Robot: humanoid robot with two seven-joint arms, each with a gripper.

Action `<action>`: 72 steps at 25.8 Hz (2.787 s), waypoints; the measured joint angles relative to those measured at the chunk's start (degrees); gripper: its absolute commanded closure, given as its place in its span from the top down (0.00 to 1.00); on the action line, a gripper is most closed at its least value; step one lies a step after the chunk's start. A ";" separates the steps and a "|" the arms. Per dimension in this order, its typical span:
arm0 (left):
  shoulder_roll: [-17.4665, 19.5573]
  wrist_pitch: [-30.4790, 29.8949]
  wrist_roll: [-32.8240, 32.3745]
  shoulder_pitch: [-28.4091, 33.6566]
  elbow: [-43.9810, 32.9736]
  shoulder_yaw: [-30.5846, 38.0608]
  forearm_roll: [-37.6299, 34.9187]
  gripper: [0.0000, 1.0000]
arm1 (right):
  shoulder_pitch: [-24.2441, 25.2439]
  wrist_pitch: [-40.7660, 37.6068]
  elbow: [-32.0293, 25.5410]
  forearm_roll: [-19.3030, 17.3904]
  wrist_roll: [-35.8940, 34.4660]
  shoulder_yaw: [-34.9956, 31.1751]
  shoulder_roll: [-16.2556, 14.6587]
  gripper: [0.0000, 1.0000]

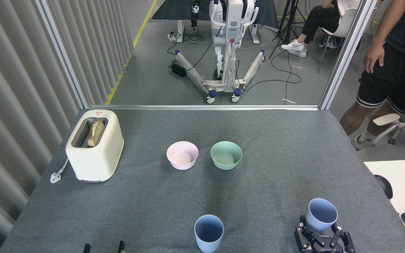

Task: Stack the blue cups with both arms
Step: 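Reach the right gripper to the other blue cup and grasp it, then lift the blue cup and carry it over the first cup with the right gripper, then lower the held cup into the first blue cup with the right gripper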

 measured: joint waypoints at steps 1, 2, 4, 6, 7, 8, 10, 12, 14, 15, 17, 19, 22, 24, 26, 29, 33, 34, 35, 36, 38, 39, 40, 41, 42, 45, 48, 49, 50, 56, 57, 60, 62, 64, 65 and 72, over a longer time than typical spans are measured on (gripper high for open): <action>0.00 0.00 0.00 0.00 0.00 0.00 0.00 1.00 | -0.13 0.00 0.16 0.01 0.06 0.02 -0.14 0.71; 0.00 0.00 0.01 0.00 0.00 0.00 0.00 1.00 | -0.26 -0.01 0.26 0.02 0.09 0.06 -0.25 0.67; 0.00 0.00 0.02 0.00 0.00 0.00 0.00 1.00 | -0.36 -0.03 0.37 0.04 0.13 0.51 -0.45 0.59; 0.00 0.00 0.03 0.00 0.00 0.00 0.00 1.00 | -0.38 -0.08 0.40 0.04 0.13 1.01 -0.59 0.49; 0.00 0.00 0.03 0.00 -0.01 0.00 0.00 1.00 | -0.38 -0.08 0.34 0.05 0.07 1.18 -0.64 0.47; 0.00 0.00 0.03 0.00 -0.02 0.00 0.00 1.00 | -0.29 -0.09 0.15 0.04 -0.01 1.30 -0.65 0.46; 0.00 0.00 0.04 0.04 -0.04 0.00 0.01 1.00 | -0.11 -0.51 -0.77 -0.05 -0.06 1.47 -0.65 0.45; 0.00 0.01 0.04 0.09 -0.07 0.00 0.01 1.00 | -0.03 -1.23 -3.08 -0.13 -0.08 1.52 -0.63 0.45; 0.00 0.02 0.03 0.16 -0.11 0.00 -0.02 1.00 | -0.03 -1.86 -6.49 -0.16 0.11 1.72 -0.53 0.45; -0.01 0.02 0.07 0.19 -0.13 0.00 -0.04 1.00 | -0.16 -2.04 -8.33 -0.16 1.47 2.01 -0.48 0.45; -0.05 0.02 0.07 0.20 -0.14 -0.01 -0.07 1.00 | -1.36 -2.33 -11.34 -0.06 4.63 3.65 -0.27 0.45; -0.16 0.07 0.12 0.20 -0.14 -0.01 -0.08 1.00 | -3.61 -2.38 -13.23 0.63 7.60 6.67 0.21 0.45; -0.17 0.19 0.18 0.19 -0.15 0.00 -0.06 1.00 | -6.38 -2.40 -14.62 3.79 10.81 11.56 2.27 0.45; -0.13 0.29 0.28 0.18 -0.14 0.00 0.02 1.00 | -7.49 -2.40 -15.83 6.98 12.82 13.87 4.55 0.46; -0.14 0.31 0.35 0.18 -0.11 0.00 0.07 1.00 | -7.85 -2.53 -17.67 9.85 15.27 15.95 6.85 0.46; -0.18 0.41 0.36 0.17 -0.08 0.01 0.12 1.00 | -7.21 -2.63 -21.25 12.64 18.31 20.05 9.30 0.46; -0.17 0.42 0.42 0.17 0.03 0.01 0.16 1.00 | -3.89 -2.63 -24.96 14.95 20.94 24.92 11.70 0.47; -0.16 0.43 0.42 0.17 0.12 0.01 0.16 1.00 | -2.87 -2.63 -25.51 15.72 21.04 25.93 12.31 0.47; -0.14 0.43 0.44 0.17 0.19 0.01 0.16 1.00 | -1.65 -2.63 -26.06 16.57 21.07 26.78 12.85 0.48; -0.13 0.43 0.44 0.17 0.26 0.01 0.16 1.00 | -0.50 -2.57 -26.47 17.28 21.13 27.42 13.25 0.48; -0.10 0.43 0.45 0.17 0.36 0.01 0.15 1.00 | 1.48 -2.55 -27.06 18.10 21.33 28.12 13.70 0.48; -0.10 0.43 0.45 0.17 0.38 0.01 0.14 1.00 | 2.33 -2.44 -27.21 18.36 21.45 28.31 13.83 0.48; -0.09 0.43 0.46 0.17 0.40 0.00 0.13 1.00 | 3.07 -2.44 -27.34 18.51 21.25 28.44 13.94 0.48; -0.09 0.43 0.46 0.17 0.43 0.00 0.13 1.00 | 3.84 -2.41 -27.44 18.62 20.67 28.50 14.00 0.48; -0.09 0.43 0.46 0.17 0.45 0.00 0.13 1.00 | 4.42 -2.37 -27.47 18.71 20.15 28.53 14.03 0.48; -0.05 0.43 0.46 0.17 0.46 0.01 0.10 1.00 | 5.51 -2.26 -27.56 18.81 19.10 28.54 14.08 0.49; -0.03 0.39 0.46 0.17 0.47 0.01 0.09 1.00 | 6.16 -2.25 -27.58 18.84 18.98 28.53 14.07 0.49; -0.02 0.39 0.46 0.18 0.47 0.00 0.09 1.00 | 6.38 -2.24 -27.61 18.84 18.92 28.53 14.10 0.49; -0.02 0.37 0.46 0.18 0.47 0.00 0.09 1.00 | 6.53 -2.24 -27.66 18.85 18.82 28.54 14.12 0.49; 0.00 0.33 0.54 0.37 0.47 0.04 0.09 1.00 | 7.47 -2.24 -28.05 18.85 18.12 28.55 14.17 0.49; 0.00 0.32 0.54 0.39 0.47 0.06 0.09 1.00 | 7.63 -2.24 -28.09 18.86 17.90 28.52 14.13 0.49; 0.00 0.32 0.54 0.43 0.50 0.07 0.09 1.00 | 8.13 -2.24 -28.24 18.86 17.11 28.30 13.84 0.49; 0.00 0.32 0.55 0.42 0.53 0.09 0.09 1.00 | 8.44 -2.26 -28.42 18.86 16.85 28.14 13.70 0.50; 0.00 0.32 0.56 0.37 0.54 0.15 0.09 1.00 | 8.82 -2.26 -28.56 18.86 16.63 28.00 13.60 0.50; 0.00 0.32 0.56 0.34 0.54 0.16 0.09 1.00 | 8.99 -2.28 -28.63 18.86 16.58 27.93 13.55 0.50; 0.00 0.32 0.56 0.27 0.55 0.26 0.09 1.00 | 9.34 -2.11 -28.27 18.77 16.08 27.55 13.29 0.50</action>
